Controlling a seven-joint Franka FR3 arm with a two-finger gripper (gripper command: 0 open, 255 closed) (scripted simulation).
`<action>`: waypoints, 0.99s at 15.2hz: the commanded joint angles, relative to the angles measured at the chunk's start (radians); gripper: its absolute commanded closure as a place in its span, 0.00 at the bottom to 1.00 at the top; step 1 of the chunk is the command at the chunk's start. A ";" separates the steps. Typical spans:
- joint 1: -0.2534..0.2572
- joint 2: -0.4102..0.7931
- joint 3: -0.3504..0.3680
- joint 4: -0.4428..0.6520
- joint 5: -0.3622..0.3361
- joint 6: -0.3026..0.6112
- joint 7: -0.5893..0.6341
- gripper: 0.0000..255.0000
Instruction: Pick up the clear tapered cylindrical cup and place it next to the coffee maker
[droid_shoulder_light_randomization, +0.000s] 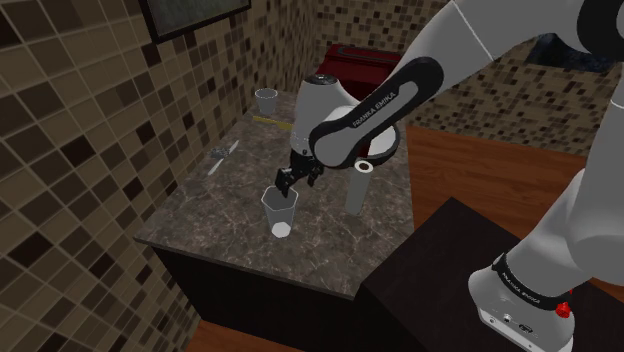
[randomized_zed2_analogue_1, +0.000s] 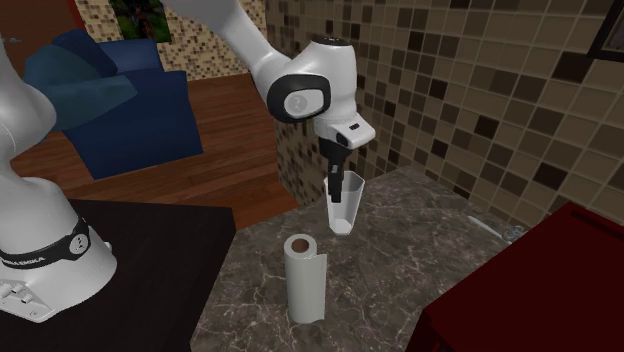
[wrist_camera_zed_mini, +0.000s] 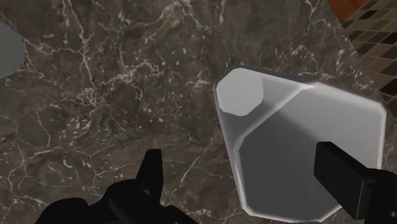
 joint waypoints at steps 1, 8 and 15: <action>0.008 0.029 -0.005 0.010 -0.010 0.019 0.011 0.00; 0.023 0.099 -0.020 0.025 -0.032 0.074 0.026 0.00; 0.023 0.099 -0.020 0.025 -0.032 0.074 0.026 1.00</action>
